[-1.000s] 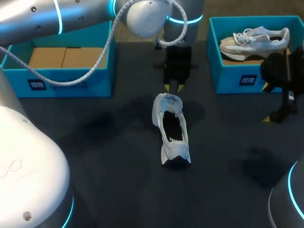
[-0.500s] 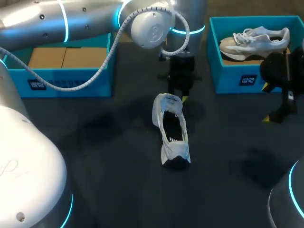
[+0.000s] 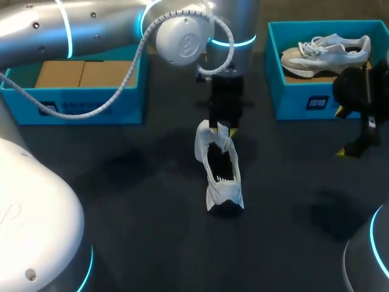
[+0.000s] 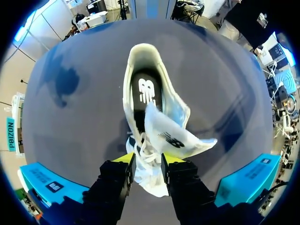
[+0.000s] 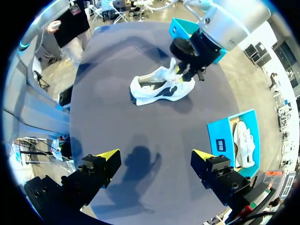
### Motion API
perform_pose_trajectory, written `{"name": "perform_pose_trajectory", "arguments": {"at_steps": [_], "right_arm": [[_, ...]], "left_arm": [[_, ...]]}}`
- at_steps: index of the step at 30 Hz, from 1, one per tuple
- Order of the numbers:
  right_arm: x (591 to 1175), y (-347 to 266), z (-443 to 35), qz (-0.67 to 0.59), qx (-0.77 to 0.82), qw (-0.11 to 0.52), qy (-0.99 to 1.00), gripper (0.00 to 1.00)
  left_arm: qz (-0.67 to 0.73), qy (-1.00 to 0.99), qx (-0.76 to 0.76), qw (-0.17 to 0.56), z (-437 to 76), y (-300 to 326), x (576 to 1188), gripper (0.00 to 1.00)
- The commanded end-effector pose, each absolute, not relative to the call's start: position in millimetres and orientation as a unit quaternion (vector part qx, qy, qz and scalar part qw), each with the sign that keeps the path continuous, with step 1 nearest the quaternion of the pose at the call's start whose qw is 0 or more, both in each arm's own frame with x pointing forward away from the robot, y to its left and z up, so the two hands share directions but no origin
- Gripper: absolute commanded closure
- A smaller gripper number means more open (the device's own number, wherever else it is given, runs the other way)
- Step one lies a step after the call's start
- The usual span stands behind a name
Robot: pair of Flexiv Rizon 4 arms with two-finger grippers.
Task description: Take the shoe out of the shoebox, open the shoe tongue, remove and reinsert the insole, then place the shoe into the shoebox
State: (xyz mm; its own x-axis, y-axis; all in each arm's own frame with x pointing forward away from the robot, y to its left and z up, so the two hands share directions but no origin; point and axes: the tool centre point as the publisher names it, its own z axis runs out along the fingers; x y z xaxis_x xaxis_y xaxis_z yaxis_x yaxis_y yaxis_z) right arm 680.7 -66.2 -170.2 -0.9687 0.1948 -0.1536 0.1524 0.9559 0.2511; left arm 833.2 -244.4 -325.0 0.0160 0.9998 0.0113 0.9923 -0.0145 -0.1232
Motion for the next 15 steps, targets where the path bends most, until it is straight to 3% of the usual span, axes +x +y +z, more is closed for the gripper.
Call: {"name": "perform_pose_trajectory", "arguments": {"at_steps": [1,15], "right_arm": [[683.1,-64.7,-171.2,0.118,0.088,0.087,0.985,0.0],[683.1,-64.7,-171.2,0.118,0.088,0.087,0.985,0.0]], "left_arm": [[0.042,-0.703,-0.709,0.042,-324.6,-242.2,824.1,0.62],[0.022,-0.73,-0.683,0.027,-314.3,-226.1,841.1,0.63]]}}
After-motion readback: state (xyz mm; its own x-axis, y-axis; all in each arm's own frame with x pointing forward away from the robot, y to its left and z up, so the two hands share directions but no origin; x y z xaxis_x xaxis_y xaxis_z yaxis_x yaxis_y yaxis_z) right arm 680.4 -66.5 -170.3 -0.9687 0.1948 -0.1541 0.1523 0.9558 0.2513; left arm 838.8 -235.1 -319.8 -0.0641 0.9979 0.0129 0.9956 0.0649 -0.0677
